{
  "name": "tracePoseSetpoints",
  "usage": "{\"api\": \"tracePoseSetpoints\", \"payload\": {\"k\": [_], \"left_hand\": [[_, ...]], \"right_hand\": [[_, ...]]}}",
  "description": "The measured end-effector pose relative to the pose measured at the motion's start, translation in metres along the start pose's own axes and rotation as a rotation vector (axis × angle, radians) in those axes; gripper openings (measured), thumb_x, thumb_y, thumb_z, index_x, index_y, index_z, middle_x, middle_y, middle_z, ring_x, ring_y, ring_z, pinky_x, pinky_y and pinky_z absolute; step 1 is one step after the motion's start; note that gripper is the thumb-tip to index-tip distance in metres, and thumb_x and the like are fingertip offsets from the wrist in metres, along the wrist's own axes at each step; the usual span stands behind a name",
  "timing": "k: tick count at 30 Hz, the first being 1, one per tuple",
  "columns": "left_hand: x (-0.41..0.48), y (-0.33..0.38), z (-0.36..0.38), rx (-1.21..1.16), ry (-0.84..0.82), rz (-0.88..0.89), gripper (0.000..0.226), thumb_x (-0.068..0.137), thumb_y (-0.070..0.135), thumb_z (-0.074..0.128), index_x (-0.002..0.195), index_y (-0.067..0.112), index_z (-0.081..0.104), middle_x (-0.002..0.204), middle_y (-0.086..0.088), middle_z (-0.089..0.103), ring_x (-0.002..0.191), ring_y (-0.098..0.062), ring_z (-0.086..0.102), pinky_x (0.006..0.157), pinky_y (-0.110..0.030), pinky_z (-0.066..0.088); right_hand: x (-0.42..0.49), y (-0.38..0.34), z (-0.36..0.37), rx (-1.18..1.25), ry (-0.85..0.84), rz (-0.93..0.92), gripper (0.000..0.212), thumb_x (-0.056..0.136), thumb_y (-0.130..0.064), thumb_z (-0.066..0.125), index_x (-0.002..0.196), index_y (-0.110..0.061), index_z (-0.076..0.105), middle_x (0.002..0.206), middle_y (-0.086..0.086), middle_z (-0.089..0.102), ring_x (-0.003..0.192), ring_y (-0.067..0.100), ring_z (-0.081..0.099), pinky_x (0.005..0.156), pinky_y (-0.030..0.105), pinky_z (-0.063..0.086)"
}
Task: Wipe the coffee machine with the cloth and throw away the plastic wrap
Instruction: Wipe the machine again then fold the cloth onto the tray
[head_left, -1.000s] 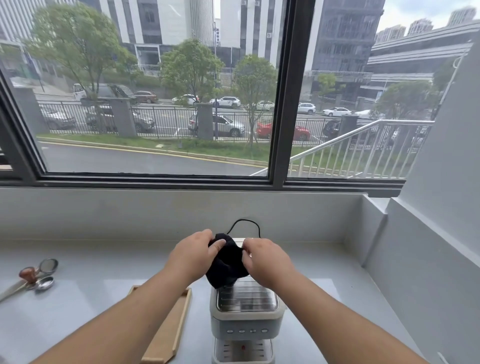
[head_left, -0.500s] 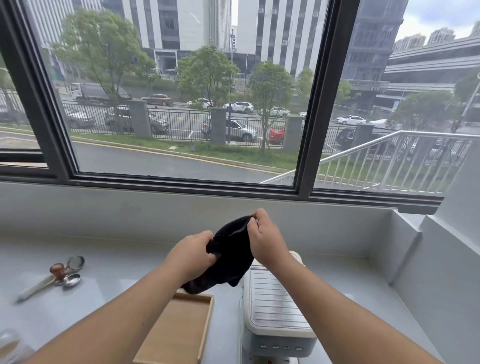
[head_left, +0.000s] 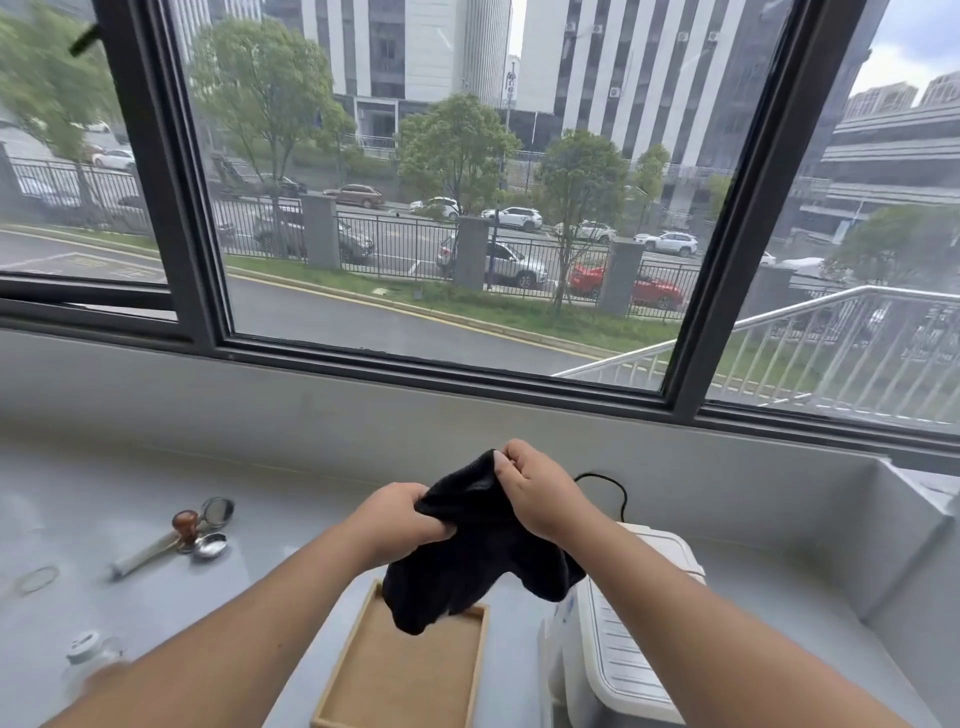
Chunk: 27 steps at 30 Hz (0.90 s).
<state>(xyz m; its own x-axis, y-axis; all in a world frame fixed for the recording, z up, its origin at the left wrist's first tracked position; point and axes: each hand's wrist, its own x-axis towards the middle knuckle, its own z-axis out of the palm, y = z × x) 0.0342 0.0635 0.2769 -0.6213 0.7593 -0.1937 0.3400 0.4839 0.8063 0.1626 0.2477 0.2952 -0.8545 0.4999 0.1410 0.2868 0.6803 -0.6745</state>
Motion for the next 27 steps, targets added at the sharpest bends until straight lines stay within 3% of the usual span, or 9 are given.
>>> {"api": "tracePoseSetpoints", "payload": {"k": [5, 10, 12, 15, 18, 21, 23, 25, 27], "left_hand": [[-0.004, -0.009, -0.025, -0.385, -0.071, -0.050, 0.035, 0.072, 0.023, 0.068, 0.104, 0.009, 0.075, 0.096, -0.011, 0.079, 0.092, -0.029, 0.072, 0.086, -0.040, 0.054], [0.001, -0.009, -0.043, -0.704, -0.093, -0.085, 0.028, 0.095, 0.013, 0.058, 0.120, 0.006, 0.071, 0.113, -0.019, 0.078, 0.104, -0.035, 0.075, 0.095, -0.044, 0.055], [0.004, -0.006, -0.048, -0.795, -0.088, -0.103, 0.026, 0.096, 0.014, 0.057, 0.115, 0.004, 0.071, 0.108, -0.018, 0.078, 0.097, -0.034, 0.073, 0.094, -0.044, 0.053], [0.008, -0.001, -0.055, -0.920, -0.117, -0.128, 0.028, 0.095, 0.020, 0.058, 0.101, 0.003, 0.080, 0.101, -0.019, 0.075, 0.090, -0.033, 0.070, 0.087, -0.041, 0.054], [0.013, 0.005, -0.056, -1.030, -0.176, -0.107, 0.031, 0.093, 0.023, 0.058, 0.093, 0.006, 0.084, 0.105, -0.019, 0.076, 0.089, -0.031, 0.074, 0.081, -0.038, 0.059], [0.018, 0.011, -0.056, -1.119, -0.214, -0.089, 0.027, 0.085, 0.022, 0.064, 0.094, 0.006, 0.084, 0.104, -0.018, 0.076, 0.088, -0.031, 0.074, 0.079, -0.037, 0.063], [0.021, 0.014, -0.056, -1.147, -0.233, -0.078, 0.027, 0.080, 0.023, 0.066, 0.093, 0.006, 0.083, 0.100, -0.016, 0.077, 0.086, -0.030, 0.075, 0.080, -0.037, 0.062], [0.025, 0.013, -0.056, -1.160, -0.227, -0.079, 0.026, 0.085, 0.022, 0.064, 0.092, 0.006, 0.083, 0.098, -0.016, 0.078, 0.085, -0.030, 0.075, 0.080, -0.037, 0.062], [0.030, 0.009, -0.056, -1.161, -0.188, -0.099, 0.029, 0.093, 0.022, 0.060, 0.092, 0.005, 0.084, 0.100, -0.017, 0.078, 0.084, -0.030, 0.076, 0.076, -0.036, 0.063]], "right_hand": [[0.016, -0.015, 0.025, -0.098, -0.035, 0.076, 0.038, 0.106, -0.055, 0.034, 0.090, -0.025, 0.051, 0.086, -0.003, 0.064, 0.078, 0.015, 0.059, 0.063, 0.033, 0.040], [0.020, -0.020, 0.052, -0.063, -0.052, 0.220, 0.045, 0.104, -0.062, 0.031, 0.093, -0.023, 0.049, 0.091, -0.001, 0.063, 0.079, 0.015, 0.058, 0.063, 0.034, 0.041], [0.018, -0.019, 0.063, -0.031, -0.101, 0.306, 0.056, 0.103, -0.067, 0.026, 0.100, -0.019, 0.054, 0.101, 0.004, 0.066, 0.089, 0.021, 0.061, 0.076, 0.038, 0.049], [0.009, -0.019, 0.077, 0.265, -0.204, 0.514, 0.084, 0.094, -0.083, 0.024, 0.122, -0.015, 0.065, 0.120, 0.008, 0.071, 0.112, 0.027, 0.064, 0.104, 0.049, 0.050], [-0.007, -0.021, 0.090, 0.670, -0.314, 0.615, 0.098, 0.077, -0.099, 0.023, 0.121, -0.028, 0.073, 0.119, -0.001, 0.077, 0.115, 0.021, 0.066, 0.107, 0.048, 0.048], [-0.020, -0.025, 0.102, 0.953, -0.375, 0.608, 0.100, 0.066, -0.102, 0.019, 0.134, -0.045, 0.064, 0.132, -0.011, 0.073, 0.126, 0.017, 0.065, 0.097, 0.037, 0.057], [-0.022, -0.024, 0.105, 1.075, -0.362, 0.601, 0.106, 0.066, -0.100, 0.015, 0.141, -0.040, 0.059, 0.139, -0.005, 0.069, 0.129, 0.014, 0.064, 0.092, 0.031, 0.058], [-0.020, -0.020, 0.103, 1.193, -0.351, 0.564, 0.108, 0.074, -0.099, 0.019, 0.144, -0.027, 0.061, 0.140, 0.004, 0.068, 0.128, 0.018, 0.065, 0.100, 0.034, 0.056], [-0.018, -0.015, 0.098, 1.298, -0.315, 0.487, 0.088, 0.088, -0.085, 0.046, 0.141, -0.017, 0.065, 0.136, 0.010, 0.070, 0.121, 0.025, 0.068, 0.105, 0.040, 0.052]]}}
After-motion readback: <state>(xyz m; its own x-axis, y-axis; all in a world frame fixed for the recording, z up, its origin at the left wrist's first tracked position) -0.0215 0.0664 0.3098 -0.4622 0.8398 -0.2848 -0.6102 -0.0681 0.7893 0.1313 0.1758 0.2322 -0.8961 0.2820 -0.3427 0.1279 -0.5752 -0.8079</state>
